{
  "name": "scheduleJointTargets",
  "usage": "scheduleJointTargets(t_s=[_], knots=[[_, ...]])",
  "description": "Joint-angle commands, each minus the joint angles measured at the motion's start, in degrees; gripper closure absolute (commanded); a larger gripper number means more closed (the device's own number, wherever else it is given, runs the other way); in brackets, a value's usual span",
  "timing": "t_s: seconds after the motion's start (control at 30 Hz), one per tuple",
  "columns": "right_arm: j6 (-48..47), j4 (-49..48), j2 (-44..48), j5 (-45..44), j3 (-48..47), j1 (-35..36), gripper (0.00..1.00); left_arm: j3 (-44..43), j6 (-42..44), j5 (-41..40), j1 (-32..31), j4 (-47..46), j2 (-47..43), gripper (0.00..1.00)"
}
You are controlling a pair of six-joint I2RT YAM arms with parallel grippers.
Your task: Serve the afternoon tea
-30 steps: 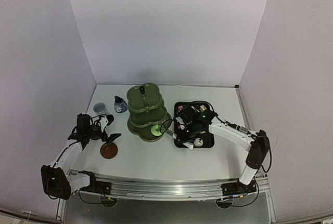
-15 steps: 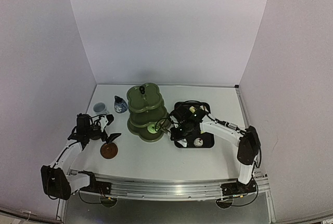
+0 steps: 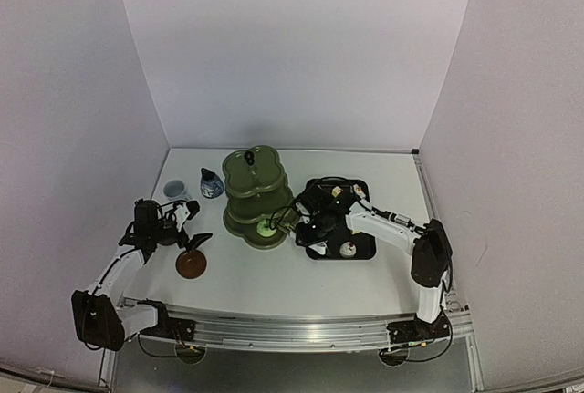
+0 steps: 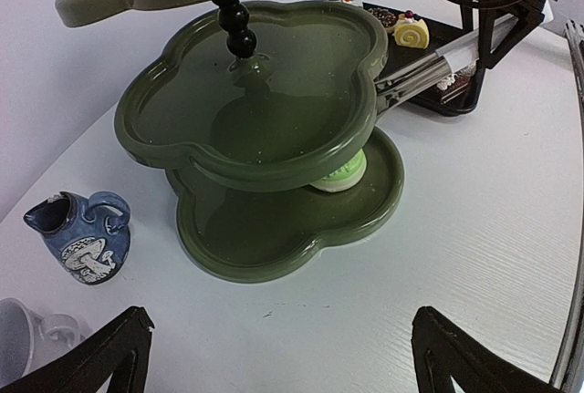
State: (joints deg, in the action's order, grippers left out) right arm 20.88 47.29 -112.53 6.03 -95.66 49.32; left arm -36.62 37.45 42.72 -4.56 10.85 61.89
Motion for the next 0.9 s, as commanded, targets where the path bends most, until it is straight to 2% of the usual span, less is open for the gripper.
scheduleJointTargets(t_s=[0.0, 0.43, 0.7, 0.87], knots=[[0.18, -1.32, 2.65, -0.33, -2.01, 0.22, 0.66, 0.44, 0.25, -0.09, -0.13, -1.81, -1.0, 0.0], [2.93, 1.65, 11.33, -2.64, 4.52, 0.23, 0.67, 0.67, 0.5, 0.08, -0.12, -1.58, -0.88, 0.01], [4.08, 8.93, 16.46, -8.2, 6.75, -0.18, 0.68, 0.67, 0.43, 0.24, -0.18, -1.53, -0.64, 0.0], [5.12, 12.29, 21.16, -10.52, 8.99, -2.86, 0.68, 0.84, 0.36, 0.43, -0.11, -1.88, -0.68, 0.0]])
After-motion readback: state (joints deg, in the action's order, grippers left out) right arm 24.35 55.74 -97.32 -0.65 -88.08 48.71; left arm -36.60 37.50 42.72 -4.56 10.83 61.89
